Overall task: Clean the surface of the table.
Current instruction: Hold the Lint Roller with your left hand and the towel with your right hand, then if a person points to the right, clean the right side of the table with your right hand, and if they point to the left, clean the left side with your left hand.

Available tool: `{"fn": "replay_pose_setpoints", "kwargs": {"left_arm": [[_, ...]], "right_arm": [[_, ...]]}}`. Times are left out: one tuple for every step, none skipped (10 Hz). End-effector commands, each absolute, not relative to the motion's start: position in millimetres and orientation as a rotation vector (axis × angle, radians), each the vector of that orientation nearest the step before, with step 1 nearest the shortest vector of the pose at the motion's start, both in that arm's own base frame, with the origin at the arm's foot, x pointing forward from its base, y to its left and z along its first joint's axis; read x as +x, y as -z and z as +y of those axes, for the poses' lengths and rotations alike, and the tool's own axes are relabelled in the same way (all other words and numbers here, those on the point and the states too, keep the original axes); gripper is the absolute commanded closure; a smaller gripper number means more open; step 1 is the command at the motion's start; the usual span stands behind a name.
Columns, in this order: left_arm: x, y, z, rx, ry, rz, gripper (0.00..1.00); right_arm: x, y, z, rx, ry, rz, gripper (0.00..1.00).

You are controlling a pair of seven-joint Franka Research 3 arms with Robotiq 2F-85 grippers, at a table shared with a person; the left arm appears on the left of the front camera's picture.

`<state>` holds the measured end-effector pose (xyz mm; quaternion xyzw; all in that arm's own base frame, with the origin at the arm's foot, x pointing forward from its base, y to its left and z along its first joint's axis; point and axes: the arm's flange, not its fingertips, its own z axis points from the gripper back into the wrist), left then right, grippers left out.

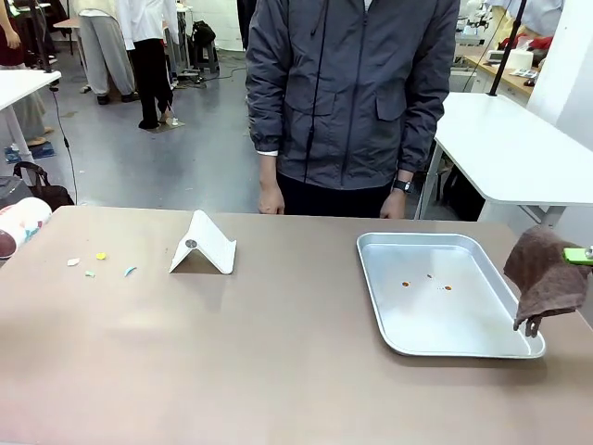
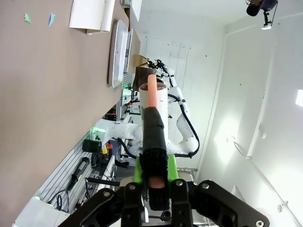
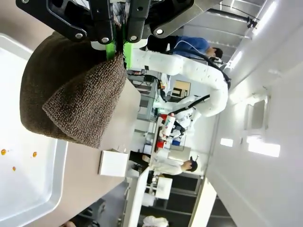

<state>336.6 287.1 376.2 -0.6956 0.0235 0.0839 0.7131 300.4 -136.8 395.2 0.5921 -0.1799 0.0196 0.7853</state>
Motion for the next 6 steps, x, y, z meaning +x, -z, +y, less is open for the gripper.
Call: {"fn": "replay_pose_setpoints", "kwargs": {"left_arm": [[333.1,-376.3,288.8,-1.569,-0.189,0.028,1.00],[333.1,-376.3,288.8,-1.569,-0.189,0.028,1.00],[333.1,-376.3,288.8,-1.569,-0.189,0.028,1.00],[333.1,-376.3,288.8,-1.569,-0.189,0.028,1.00],[333.1,-376.3,288.8,-1.569,-0.189,0.028,1.00],[333.1,-376.3,288.8,-1.569,-0.189,0.028,1.00]], "right_arm": [[295.8,-400.3,-138.1,1.264,-0.069,-0.392,1.00],[295.8,-400.3,-138.1,1.264,-0.069,-0.392,1.00],[295.8,-400.3,-138.1,1.264,-0.069,-0.392,1.00],[295.8,-400.3,-138.1,1.264,-0.069,-0.392,1.00],[295.8,-400.3,-138.1,1.264,-0.069,-0.392,1.00],[295.8,-400.3,-138.1,1.264,-0.069,-0.392,1.00]]}}
